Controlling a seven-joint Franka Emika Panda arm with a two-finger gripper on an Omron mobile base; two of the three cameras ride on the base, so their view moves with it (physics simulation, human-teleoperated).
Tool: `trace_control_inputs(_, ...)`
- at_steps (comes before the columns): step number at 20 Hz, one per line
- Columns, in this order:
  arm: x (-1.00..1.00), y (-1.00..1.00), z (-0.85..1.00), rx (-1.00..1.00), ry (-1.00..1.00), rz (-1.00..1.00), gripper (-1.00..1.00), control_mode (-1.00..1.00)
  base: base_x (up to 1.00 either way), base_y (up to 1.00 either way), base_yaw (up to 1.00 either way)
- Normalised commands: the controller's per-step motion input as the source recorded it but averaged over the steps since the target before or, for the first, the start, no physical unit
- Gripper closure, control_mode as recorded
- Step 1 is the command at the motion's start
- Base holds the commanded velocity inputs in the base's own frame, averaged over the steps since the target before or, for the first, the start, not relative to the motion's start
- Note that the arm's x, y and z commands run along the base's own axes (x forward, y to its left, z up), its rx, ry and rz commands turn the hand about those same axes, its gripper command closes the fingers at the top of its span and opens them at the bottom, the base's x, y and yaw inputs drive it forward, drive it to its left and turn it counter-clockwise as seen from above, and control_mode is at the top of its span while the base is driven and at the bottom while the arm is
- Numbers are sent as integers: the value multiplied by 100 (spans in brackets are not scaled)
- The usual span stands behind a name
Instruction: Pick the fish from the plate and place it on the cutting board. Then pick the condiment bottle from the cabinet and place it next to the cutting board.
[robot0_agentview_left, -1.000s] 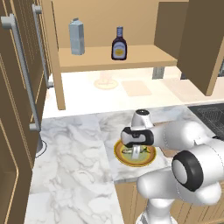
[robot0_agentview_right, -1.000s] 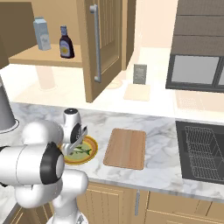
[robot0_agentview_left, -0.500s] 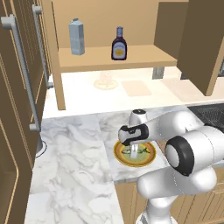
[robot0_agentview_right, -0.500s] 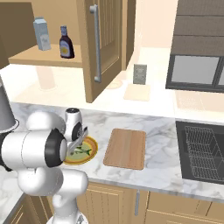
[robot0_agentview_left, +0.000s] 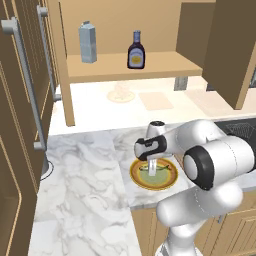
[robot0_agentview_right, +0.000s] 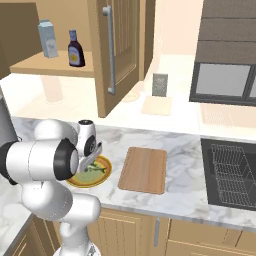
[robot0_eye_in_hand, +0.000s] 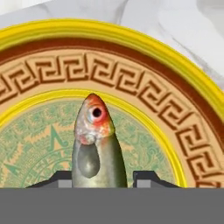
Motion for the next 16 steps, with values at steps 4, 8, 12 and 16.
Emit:
trace_control_inputs(4, -5, 2, 0, 0, -4, 0, 100, -100, 0, 0, 0)
trace_control_inputs(8, -20, 0, 5, 0, -9, 0, 100, -100, 0, 0, 0)
trace_control_inputs(12, -22, 0, 8, 0, -10, 0, 100, -100, 0, 0, 0)
trace_control_inputs(16, -20, 0, 9, 0, -5, 0, 100, -100, 0, 0, 0)
